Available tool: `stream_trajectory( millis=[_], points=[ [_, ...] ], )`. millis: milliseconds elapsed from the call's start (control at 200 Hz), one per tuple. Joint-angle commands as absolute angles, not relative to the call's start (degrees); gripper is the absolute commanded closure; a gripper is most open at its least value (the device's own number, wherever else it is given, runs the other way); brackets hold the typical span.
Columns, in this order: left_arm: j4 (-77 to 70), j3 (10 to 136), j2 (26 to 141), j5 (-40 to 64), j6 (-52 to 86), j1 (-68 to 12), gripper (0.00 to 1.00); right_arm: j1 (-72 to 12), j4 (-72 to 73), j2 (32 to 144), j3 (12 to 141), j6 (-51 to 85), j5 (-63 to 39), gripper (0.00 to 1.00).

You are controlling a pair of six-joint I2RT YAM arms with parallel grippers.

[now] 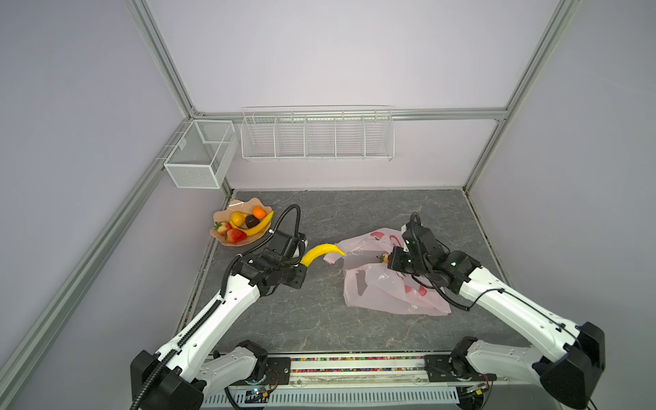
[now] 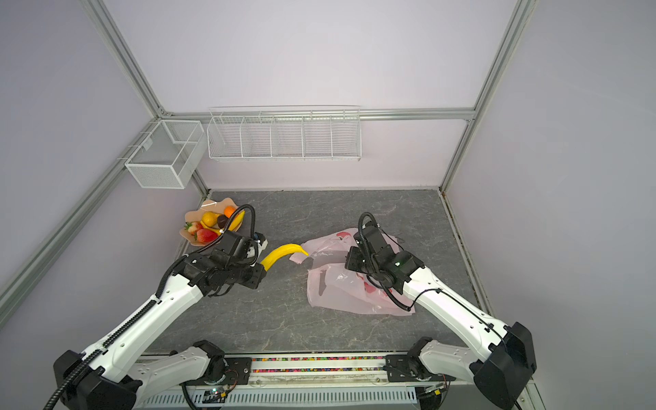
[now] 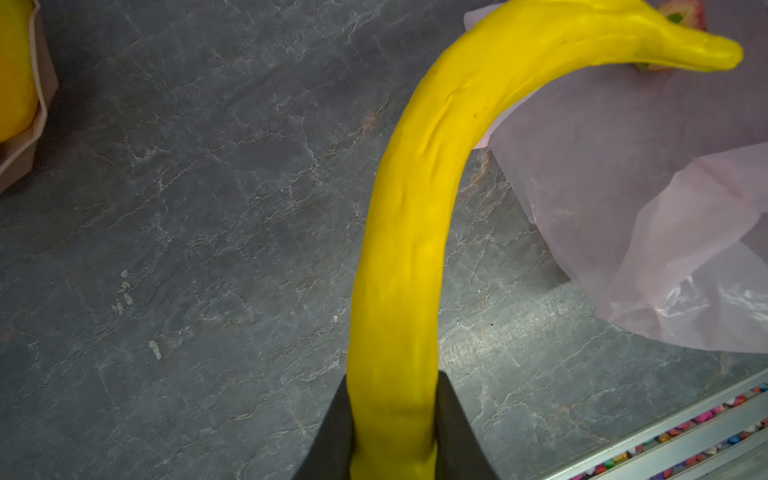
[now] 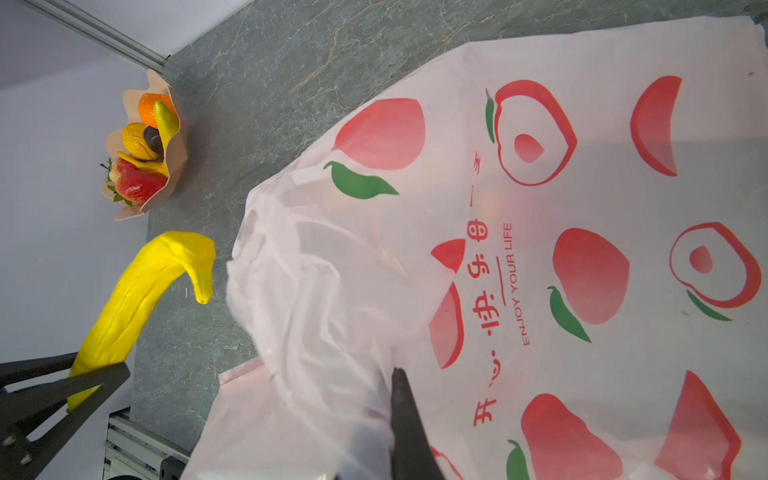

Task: Place the fruits into the plastic bag
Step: Place the fruit in the plastic bag.

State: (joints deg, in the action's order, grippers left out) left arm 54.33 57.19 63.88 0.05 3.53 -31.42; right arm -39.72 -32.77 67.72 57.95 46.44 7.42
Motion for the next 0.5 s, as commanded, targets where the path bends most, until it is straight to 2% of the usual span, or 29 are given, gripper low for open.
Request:
stream_trajectory(
  millis=[0,495],
  points=[
    [56.66,60.37,65.24,1.85,0.07,-32.15,1.00,-39.57,-33.38,68.36,59.07,45.81,6.68,0.94],
    [53.21,64.89,76.38,4.57,-2.04,-35.51,1.00,-39.62,-33.17,68.21,58.82,46.21,6.76,0.94]
  ],
)
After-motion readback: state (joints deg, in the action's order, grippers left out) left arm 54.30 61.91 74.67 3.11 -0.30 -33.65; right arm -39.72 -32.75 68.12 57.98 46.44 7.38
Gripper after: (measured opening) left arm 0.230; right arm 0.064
